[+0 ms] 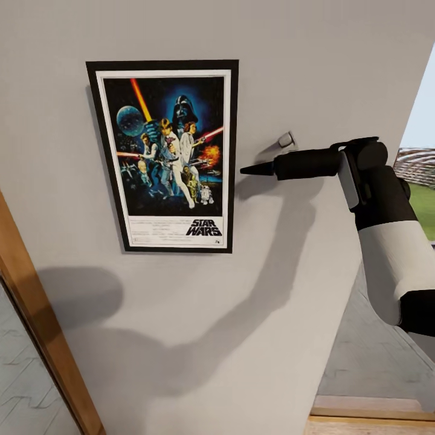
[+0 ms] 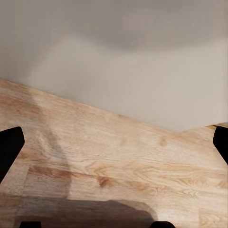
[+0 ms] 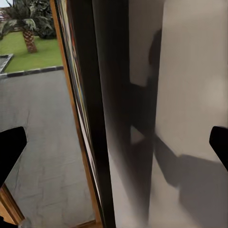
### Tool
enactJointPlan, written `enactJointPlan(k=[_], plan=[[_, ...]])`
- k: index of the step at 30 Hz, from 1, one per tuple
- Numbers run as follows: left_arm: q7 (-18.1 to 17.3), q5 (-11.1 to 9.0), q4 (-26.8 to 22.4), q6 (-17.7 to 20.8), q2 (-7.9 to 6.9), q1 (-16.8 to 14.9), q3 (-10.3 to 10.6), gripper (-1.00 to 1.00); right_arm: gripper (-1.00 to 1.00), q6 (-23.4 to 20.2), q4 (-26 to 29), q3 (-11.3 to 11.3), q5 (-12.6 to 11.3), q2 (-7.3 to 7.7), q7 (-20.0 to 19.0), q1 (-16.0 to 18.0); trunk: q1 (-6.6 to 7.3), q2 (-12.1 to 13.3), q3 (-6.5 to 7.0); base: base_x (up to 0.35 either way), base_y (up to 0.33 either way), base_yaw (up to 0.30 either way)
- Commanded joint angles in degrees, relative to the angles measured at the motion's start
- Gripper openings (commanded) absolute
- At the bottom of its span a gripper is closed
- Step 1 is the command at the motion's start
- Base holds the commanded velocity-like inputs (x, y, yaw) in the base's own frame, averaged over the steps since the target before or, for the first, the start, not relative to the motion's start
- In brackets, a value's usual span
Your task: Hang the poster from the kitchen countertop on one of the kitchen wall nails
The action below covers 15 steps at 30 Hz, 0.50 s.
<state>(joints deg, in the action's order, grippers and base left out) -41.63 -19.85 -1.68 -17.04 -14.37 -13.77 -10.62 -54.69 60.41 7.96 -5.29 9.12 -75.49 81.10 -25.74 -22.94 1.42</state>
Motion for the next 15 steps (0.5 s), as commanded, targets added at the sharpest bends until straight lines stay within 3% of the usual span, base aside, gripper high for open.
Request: enactJointPlan(k=[1, 10, 15], plan=[[-0.21, 0.33, 0.08, -0.19, 0.0, -0.02, -0.45, 1.0, 1.0, -0.13, -0.91, 0.15, 0.72, 0.11, 2.52, 0.02, -0.05, 0.02, -0.03, 0.0, 0.0, 0.0], [-0.21, 0.33, 0.07, -0.19, -0.04, -0.02, -0.45, 1.0, 1.0, -0.13, -0.91, 0.18, 0.72, 0.11, 2.54, 0.02, -0.05, 0.02, -0.03, 0.0, 0.0, 0.0], [-0.29, 0.33, 0.04, -0.19, -0.04, -0.02, -0.45, 1.0, 1.0, -0.06, -0.91, 0.21, 0.64, 0.11, 2.53, 0.02, -0.05, 0.02, -0.03, -0.234, 0.0, 0.0]])
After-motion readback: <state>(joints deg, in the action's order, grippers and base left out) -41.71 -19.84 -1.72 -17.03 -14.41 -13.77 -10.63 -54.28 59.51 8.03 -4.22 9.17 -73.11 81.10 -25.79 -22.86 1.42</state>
